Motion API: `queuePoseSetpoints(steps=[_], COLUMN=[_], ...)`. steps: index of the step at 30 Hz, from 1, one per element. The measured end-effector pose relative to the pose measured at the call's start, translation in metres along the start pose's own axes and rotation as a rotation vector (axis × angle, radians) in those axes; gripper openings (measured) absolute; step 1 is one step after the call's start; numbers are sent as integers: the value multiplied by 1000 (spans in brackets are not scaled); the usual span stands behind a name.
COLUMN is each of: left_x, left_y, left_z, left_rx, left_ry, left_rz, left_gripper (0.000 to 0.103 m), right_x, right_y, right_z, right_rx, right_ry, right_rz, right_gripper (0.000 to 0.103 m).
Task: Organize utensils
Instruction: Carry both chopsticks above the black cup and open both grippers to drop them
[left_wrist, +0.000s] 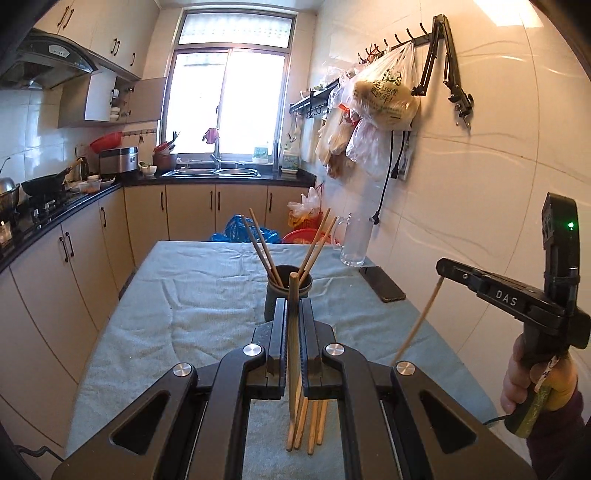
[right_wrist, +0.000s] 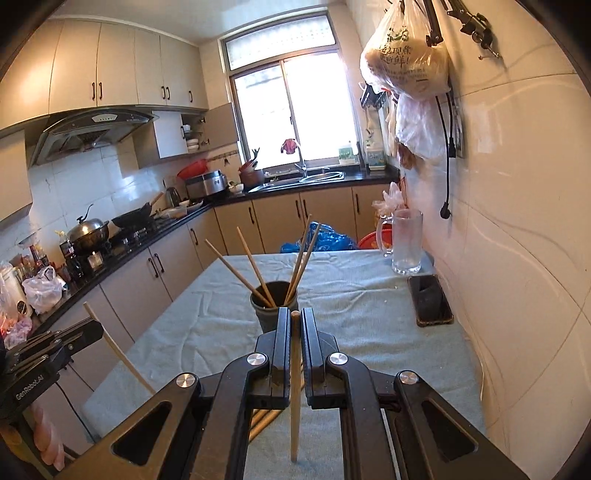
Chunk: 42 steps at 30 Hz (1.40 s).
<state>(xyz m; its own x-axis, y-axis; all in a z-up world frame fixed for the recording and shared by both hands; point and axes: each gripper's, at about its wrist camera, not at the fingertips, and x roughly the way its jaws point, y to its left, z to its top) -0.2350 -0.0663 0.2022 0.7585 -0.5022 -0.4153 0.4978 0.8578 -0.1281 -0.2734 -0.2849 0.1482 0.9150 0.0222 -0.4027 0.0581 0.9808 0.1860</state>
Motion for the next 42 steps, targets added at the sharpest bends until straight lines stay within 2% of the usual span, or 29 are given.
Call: queuePoseSetpoints(steps=[8, 20, 25, 30, 34, 39, 42], left_x=[14, 37, 58, 95, 137, 182, 192], left_y=[6, 4, -2, -4, -3, 4, 8], left_z=[22, 99, 136, 155, 151, 133, 125], left_rx=[-12, -26, -30, -43, -38, -45, -51], left_ry=[-10, -142, -218, -235, -194, -92, -65], left_rz=[-3, -18, -11, -2, 30, 53, 59], left_gripper=[5, 5, 5, 5, 5, 5, 5], right_x=[6, 14, 28, 52, 79, 120, 135], right_y=[-1, 16, 21, 18, 13, -7, -18], right_z=[26, 97, 123, 139, 136, 120, 111], right_rx=[22, -4, 4, 25, 19, 68, 106], right_ry=[-50, -175, -226, -252, -260, -173, -125], right_rz=[14, 51, 64, 65, 21, 18, 23], right_gripper=[6, 6, 6, 6, 6, 6, 6])
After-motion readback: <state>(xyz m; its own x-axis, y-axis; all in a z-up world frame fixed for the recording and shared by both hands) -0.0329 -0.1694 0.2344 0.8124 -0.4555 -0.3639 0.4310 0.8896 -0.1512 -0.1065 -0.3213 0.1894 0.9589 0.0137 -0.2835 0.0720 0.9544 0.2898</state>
